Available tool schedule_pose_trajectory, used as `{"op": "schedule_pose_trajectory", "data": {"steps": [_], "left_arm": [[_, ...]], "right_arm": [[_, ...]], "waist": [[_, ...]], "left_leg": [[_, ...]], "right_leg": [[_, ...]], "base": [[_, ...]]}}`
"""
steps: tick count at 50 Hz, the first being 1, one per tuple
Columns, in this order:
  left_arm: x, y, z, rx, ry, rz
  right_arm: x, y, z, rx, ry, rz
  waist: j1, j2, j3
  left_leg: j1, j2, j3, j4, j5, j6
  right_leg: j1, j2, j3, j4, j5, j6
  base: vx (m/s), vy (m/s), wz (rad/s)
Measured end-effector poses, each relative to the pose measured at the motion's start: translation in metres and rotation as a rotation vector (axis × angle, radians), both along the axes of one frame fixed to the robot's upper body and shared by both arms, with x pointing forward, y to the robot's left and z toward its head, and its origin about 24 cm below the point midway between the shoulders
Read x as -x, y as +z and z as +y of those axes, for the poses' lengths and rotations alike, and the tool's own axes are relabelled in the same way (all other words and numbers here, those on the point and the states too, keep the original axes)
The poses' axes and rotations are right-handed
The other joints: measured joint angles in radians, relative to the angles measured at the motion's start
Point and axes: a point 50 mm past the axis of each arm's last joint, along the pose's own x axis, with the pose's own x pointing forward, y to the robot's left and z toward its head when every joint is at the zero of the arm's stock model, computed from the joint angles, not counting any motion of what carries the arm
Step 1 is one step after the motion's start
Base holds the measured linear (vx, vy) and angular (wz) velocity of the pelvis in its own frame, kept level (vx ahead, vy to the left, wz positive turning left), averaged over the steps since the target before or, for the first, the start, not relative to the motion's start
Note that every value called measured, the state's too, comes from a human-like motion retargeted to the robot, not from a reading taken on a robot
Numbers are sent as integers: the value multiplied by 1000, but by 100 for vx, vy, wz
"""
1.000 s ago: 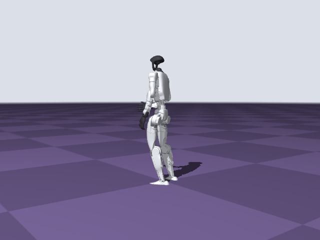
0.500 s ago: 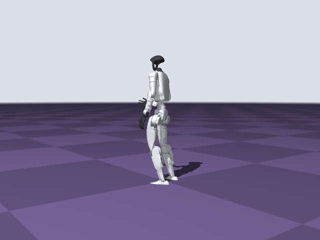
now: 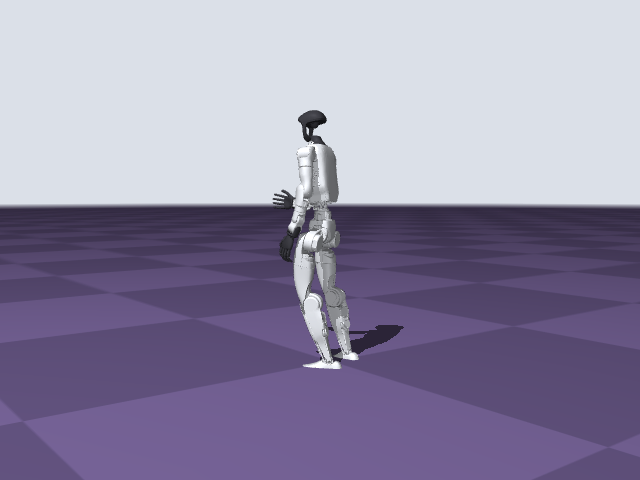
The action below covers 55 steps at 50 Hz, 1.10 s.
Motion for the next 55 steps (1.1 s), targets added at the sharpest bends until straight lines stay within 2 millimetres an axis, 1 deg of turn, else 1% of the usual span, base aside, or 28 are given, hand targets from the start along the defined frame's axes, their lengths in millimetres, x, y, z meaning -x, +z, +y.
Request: {"op": "schedule_pose_trajectory", "data": {"steps": [6,10,20,26,32,35,38,40,42,46,49,52,55], "left_arm": [[-2,2,0,7,-6,-17],[-4,3,5,4,-2,-29],[-9,10,44,-73,44,-47],[-9,13,55,-89,75,-60],[-9,19,72,-132,111,-103],[-17,26,77,-145,124,-168],[-33,39,74,-128,120,-275],[-47,51,68,-108,110,-361],[-61,65,60,-79,89,-455],[-88,95,36,-5,34,-632],[-104,116,16,61,-14,-737],[-115,135,-4,131,-62,-813],[-124,149,-23,198,-109,-864]], "right_arm": [[-5,3,11,78,77,-2],[-11,9,16,144,133,-17],[-22,24,26,346,259,-65],[-24,43,32,486,298,-160],[-21,69,36,617,291,-306],[-18,78,36,670,282,-363],[-16,80,37,724,276,-384],[-15,78,37,762,277,-382],[-16,70,36,806,285,-348],[-16,40,32,899,324,-222],[-16,16,32,956,369,-122],[-14,-5,35,995,417,-34],[-11,-23,38,1016,461,40]], "waist": [[16,-9,2],[26,-17,3],[41,-42,13],[39,-66,24],[33,-87,29],[31,-96,30],[34,-100,30],[36,-101,32],[38,-100,33],[36,-93,39],[31,-86,43],[22,-77,48],[11,-70,53]], "left_leg": [[-9,5,-8,25,-22,3],[-14,7,-14,42,-38,7],[-18,9,-26,64,-66,10],[-12,3,-33,57,-63,6],[-8,-2,-43,38,-49,-3],[-4,-2,-52,24,-39,-8],[2,1,-63,9,-30,-13],[7,6,-71,-1,-24,-17],[12,12,-78,-8,-21,-21],[21,24,-91,-17,-19,-29],[27,34,-100,-18,-20,-38],[32,43,-107,-17,-20,-48],[36,52,-113,-15,-19,-57]], "right_leg": [[8,5,-10,-4,2,2],[10,7,-18,0,0,2],[-17,-2,-23,79,-27,2],[-65,-22,-12,197,-67,-6],[-111,-33,-1,283,-146,-36],[-117,-27,8,282,-157,-42],[-107,-17,8,261,-155,-51],[-97,-8,6,245,-152,-57],[-87,0,2,231,-151,-64],[-68,17,-7,216,-154,-78],[-57,28,-14,211,-158,-87],[-46,38,-20,209,-162,-96],[-37,47,-24,208,-165,-102]], "base": [[0,0,0],[0,0,0],[0,3,2],[0,0,0],[0,-1,2],[1,-8,10],[1,-10,12],[1,-11,14],[0,-11,16],[-1,-11,20],[-2,-10,21],[-3,-9,19],[-3,-8,16]]}}
